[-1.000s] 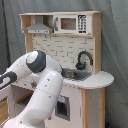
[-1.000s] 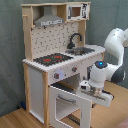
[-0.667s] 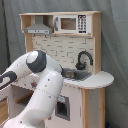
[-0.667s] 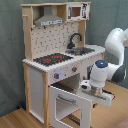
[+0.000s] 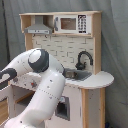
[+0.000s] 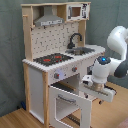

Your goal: Play with the kitchen

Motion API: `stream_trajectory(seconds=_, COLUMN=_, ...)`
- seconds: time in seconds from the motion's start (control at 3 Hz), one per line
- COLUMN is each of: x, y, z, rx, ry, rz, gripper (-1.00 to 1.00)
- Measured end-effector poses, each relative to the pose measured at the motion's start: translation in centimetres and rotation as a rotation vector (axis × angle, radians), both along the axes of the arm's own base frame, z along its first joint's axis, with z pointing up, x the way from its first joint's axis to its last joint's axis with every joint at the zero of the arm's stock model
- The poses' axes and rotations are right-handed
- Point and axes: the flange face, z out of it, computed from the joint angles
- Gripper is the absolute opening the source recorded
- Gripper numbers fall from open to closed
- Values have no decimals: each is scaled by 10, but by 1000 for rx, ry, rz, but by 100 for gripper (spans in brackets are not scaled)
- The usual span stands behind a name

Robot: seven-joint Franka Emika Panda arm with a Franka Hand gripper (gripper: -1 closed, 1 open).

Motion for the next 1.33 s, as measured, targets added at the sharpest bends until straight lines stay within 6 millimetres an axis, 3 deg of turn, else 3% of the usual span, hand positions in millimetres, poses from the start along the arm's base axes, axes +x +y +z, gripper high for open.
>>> stream_trajectory(seconds=0.33, x=15, y=-14, z=6, rx=-62, ry=-37, rz=-41, gripper=100)
stream_trajectory(seconds=0.67, x=5, y=-17, z=19, rx=-109, ry=-82, rz=-48, gripper=100)
stream_trajectory(seconds=1.33, x=-4, y=-18, z=65, rx=-159, ry=-199, rz=-48, gripper=100)
